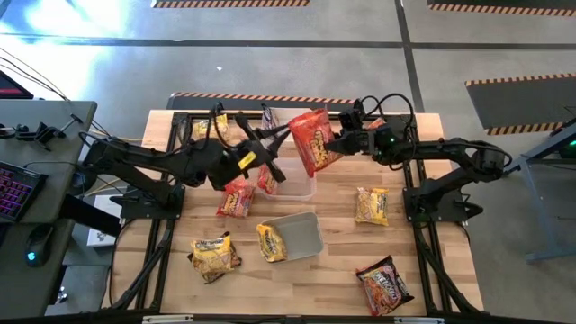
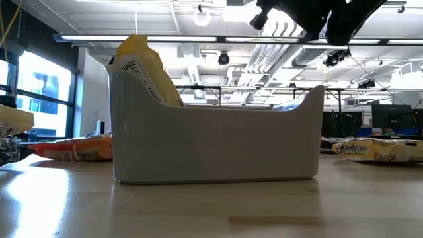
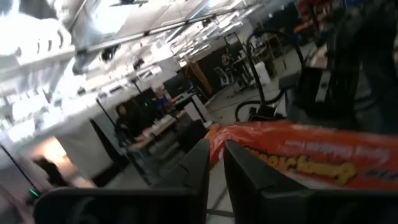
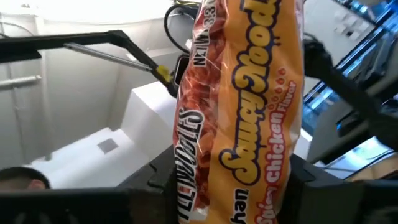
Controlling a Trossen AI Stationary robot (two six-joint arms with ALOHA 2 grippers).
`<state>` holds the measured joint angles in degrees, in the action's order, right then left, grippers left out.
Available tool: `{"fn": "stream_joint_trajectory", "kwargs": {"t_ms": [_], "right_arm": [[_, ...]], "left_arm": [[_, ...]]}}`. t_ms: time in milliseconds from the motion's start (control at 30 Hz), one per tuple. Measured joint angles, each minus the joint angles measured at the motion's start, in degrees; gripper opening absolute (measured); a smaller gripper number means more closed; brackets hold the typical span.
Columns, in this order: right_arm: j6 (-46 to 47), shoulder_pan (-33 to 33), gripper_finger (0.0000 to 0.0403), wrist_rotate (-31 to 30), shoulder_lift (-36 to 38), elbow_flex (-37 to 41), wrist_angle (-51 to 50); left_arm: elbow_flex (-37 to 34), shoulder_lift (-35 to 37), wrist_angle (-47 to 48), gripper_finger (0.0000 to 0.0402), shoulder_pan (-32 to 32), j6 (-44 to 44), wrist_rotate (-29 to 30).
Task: Sort Maruchan noodles
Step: Put the orange noodle pack into the transparent bin
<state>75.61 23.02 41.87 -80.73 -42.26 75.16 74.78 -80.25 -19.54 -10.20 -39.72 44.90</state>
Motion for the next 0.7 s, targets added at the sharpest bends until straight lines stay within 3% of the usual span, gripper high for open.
{"fn": "stream_joint_trajectory", "kwargs": {"t_ms": [333, 500, 700], "right_arm": [[-4.3, 6.5, 0.0139, 3.6, 0.0, 0.0, -0.9], [-7.3, 8.9, 0.0139, 4.6, 0.1, 0.0, -1.1], [-12.2, 10.5, 0.0138, 4.7, 0.3, 0.0, -3.7]], "left_arm": [[0.0, 3.3, 11.4, 0.0044, 0.2, 25.4, -3.0], [0.0, 5.7, 21.3, 0.0044, 2.6, 41.8, -13.3], [0.0, 7.1, 29.6, 0.0044, 6.4, 52.8, -23.5]]}}
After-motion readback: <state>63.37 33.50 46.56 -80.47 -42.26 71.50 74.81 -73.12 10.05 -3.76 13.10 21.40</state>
